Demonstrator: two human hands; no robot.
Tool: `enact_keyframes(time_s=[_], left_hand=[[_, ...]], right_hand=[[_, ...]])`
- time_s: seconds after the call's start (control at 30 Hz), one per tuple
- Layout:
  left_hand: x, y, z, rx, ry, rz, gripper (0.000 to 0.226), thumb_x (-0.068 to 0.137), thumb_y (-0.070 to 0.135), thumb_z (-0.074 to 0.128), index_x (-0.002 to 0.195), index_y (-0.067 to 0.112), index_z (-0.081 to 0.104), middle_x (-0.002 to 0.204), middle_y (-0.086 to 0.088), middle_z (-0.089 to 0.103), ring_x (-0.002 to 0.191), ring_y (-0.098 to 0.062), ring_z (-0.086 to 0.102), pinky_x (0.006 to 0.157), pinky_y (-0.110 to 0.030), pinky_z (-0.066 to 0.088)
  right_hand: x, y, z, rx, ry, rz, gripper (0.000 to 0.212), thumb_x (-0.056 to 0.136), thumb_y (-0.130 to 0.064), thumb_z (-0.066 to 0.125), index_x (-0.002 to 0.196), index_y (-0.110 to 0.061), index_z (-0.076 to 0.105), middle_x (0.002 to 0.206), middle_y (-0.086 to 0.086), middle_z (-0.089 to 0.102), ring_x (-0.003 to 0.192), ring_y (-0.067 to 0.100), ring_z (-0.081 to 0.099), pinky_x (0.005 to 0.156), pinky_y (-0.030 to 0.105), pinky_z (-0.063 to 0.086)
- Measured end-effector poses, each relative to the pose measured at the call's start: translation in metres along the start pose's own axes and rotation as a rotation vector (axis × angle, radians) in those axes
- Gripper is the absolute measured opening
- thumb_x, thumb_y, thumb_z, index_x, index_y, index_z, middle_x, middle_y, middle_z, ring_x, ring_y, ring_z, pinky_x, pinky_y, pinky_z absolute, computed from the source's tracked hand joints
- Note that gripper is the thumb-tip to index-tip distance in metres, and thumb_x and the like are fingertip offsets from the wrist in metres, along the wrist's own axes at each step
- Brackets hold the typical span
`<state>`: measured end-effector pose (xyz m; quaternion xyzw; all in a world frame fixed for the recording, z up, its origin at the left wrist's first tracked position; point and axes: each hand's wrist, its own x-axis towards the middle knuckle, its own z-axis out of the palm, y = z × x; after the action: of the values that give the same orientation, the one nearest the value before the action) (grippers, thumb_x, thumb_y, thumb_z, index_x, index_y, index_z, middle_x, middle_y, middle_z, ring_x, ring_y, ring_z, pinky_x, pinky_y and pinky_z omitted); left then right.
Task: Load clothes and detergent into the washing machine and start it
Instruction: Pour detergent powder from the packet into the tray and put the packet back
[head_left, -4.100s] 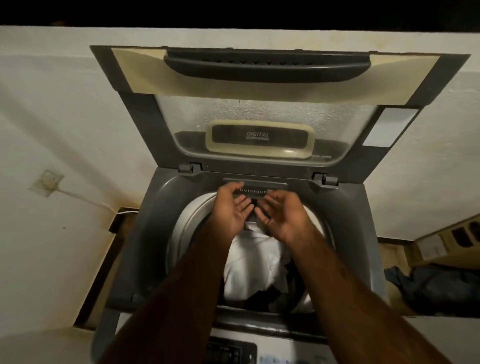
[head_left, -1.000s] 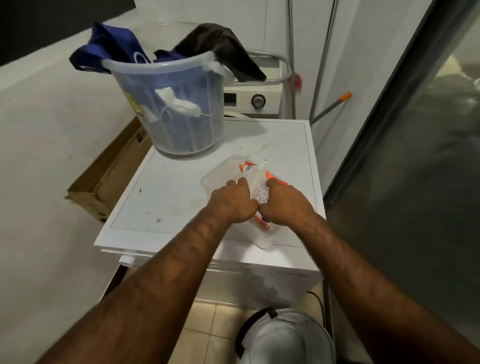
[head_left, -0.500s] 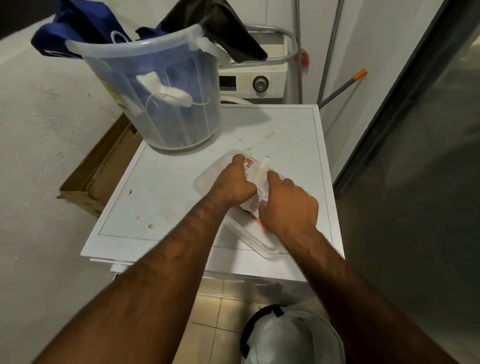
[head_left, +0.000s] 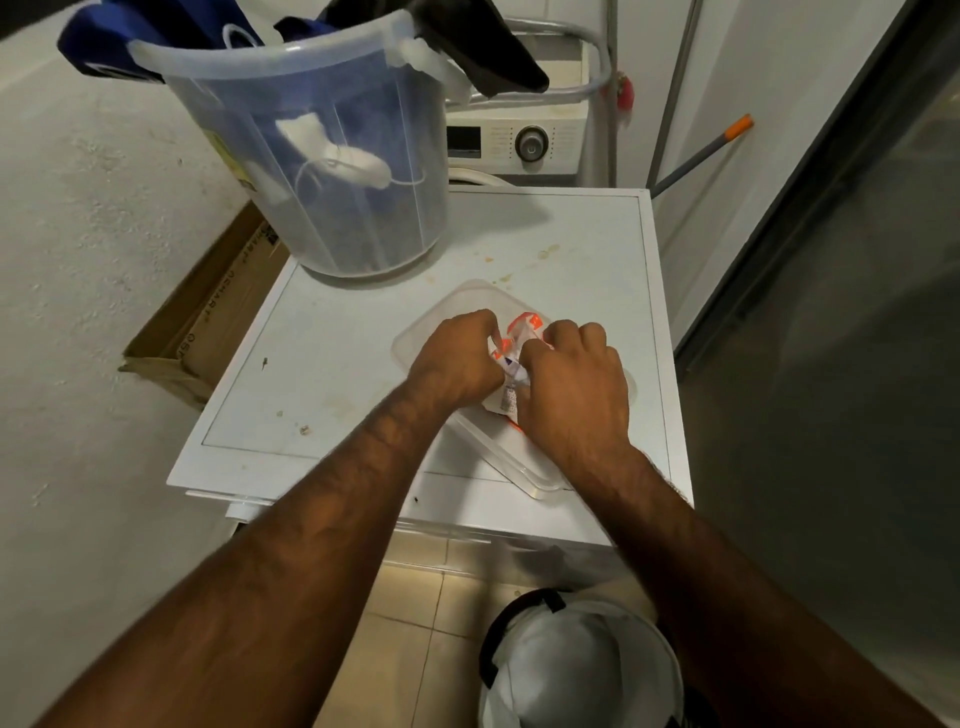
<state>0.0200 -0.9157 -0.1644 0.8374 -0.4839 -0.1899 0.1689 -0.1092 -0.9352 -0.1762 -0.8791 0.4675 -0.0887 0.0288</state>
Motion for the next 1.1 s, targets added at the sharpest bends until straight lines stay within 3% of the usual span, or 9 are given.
enact_keyframes(time_s=[0.23, 0.37, 0.53, 0.7, 0.87, 0.93, 1.03, 1.1], left_hand=[[-0.013, -0.011, 0.0, -0.018, 0.085, 0.021, 0.01, 0.089, 0.014, 0.075, 0.097, 0.011, 0.07, 0.094, -0.006, 0.07, 0.082, -0.021, 0.061, 0.079, -0.028, 0.053], [-0.02, -0.016, -0.002, -0.134, 0.141, 0.025, 0.007, 0.089, 0.009, 0.071, 0.083, 0.006, 0.068, 0.079, -0.005, 0.067, 0.076, -0.023, 0.061, 0.076, -0.036, 0.059], [-0.027, -0.02, -0.01, -0.251, 0.19, 0.008, 0.005, 0.088, 0.001, 0.067, 0.083, 0.003, 0.068, 0.085, -0.011, 0.072, 0.084, -0.028, 0.067, 0.076, -0.039, 0.058], [-0.03, -0.021, -0.031, -0.405, 0.232, 0.024, 0.004, 0.088, 0.002, 0.071, 0.087, 0.006, 0.069, 0.089, -0.005, 0.073, 0.088, -0.022, 0.069, 0.081, -0.04, 0.062], [-0.053, -0.015, -0.071, -0.636, 0.333, 0.075, 0.004, 0.096, 0.011, 0.067, 0.1, 0.01, 0.067, 0.094, 0.005, 0.068, 0.093, -0.012, 0.067, 0.072, -0.012, 0.058], [-0.069, -0.016, -0.086, -0.775, 0.383, 0.075, 0.009, 0.096, 0.008, 0.065, 0.102, 0.015, 0.066, 0.1, 0.003, 0.07, 0.099, -0.013, 0.069, 0.08, -0.015, 0.059], [-0.096, -0.027, -0.105, -1.108, 0.572, -0.064, 0.02, 0.093, 0.003, 0.064, 0.11, 0.014, 0.065, 0.114, -0.007, 0.07, 0.109, -0.021, 0.069, 0.092, -0.033, 0.06], [-0.119, -0.042, -0.112, -1.315, 0.663, -0.312, 0.018, 0.095, 0.015, 0.061, 0.113, 0.013, 0.064, 0.114, -0.01, 0.069, 0.107, -0.025, 0.069, 0.089, -0.038, 0.06]], right_hand=[[0.002, -0.009, -0.004, 0.045, -0.047, -0.025, 0.041, 0.087, -0.033, 0.071, 0.125, -0.016, 0.067, 0.137, 0.012, 0.059, 0.116, 0.031, 0.059, 0.099, 0.041, 0.046], [0.004, -0.009, -0.009, 0.086, -0.075, -0.045, 0.028, 0.089, -0.029, 0.063, 0.112, -0.015, 0.069, 0.112, 0.01, 0.069, 0.106, 0.031, 0.059, 0.088, 0.037, 0.044], [0.004, -0.008, -0.021, 0.211, -0.075, -0.027, 0.014, 0.085, -0.018, 0.063, 0.095, -0.014, 0.072, 0.095, 0.008, 0.07, 0.091, 0.029, 0.063, 0.07, 0.031, 0.039], [0.001, -0.016, -0.048, 0.346, 0.009, -0.013, 0.01, 0.086, -0.018, 0.067, 0.091, -0.014, 0.074, 0.088, 0.008, 0.07, 0.081, 0.028, 0.065, 0.07, 0.03, 0.045], [0.0, -0.034, -0.092, 0.505, 0.193, -0.053, 0.015, 0.085, -0.027, 0.077, 0.096, -0.017, 0.081, 0.09, 0.005, 0.075, 0.079, 0.021, 0.068, 0.081, 0.038, 0.061], [-0.005, -0.044, -0.11, 0.555, 0.239, -0.085, 0.016, 0.084, -0.03, 0.079, 0.094, -0.017, 0.081, 0.09, 0.005, 0.076, 0.079, 0.02, 0.068, 0.08, 0.038, 0.061], [-0.021, -0.064, -0.132, 0.654, 0.363, -0.183, 0.009, 0.079, -0.024, 0.081, 0.082, -0.015, 0.079, 0.082, 0.003, 0.075, 0.074, 0.019, 0.067, 0.071, 0.037, 0.059], [-0.036, -0.082, -0.142, 0.719, 0.393, -0.26, 0.007, 0.077, -0.02, 0.081, 0.079, -0.014, 0.079, 0.08, 0.001, 0.074, 0.071, 0.016, 0.066, 0.067, 0.038, 0.059]])
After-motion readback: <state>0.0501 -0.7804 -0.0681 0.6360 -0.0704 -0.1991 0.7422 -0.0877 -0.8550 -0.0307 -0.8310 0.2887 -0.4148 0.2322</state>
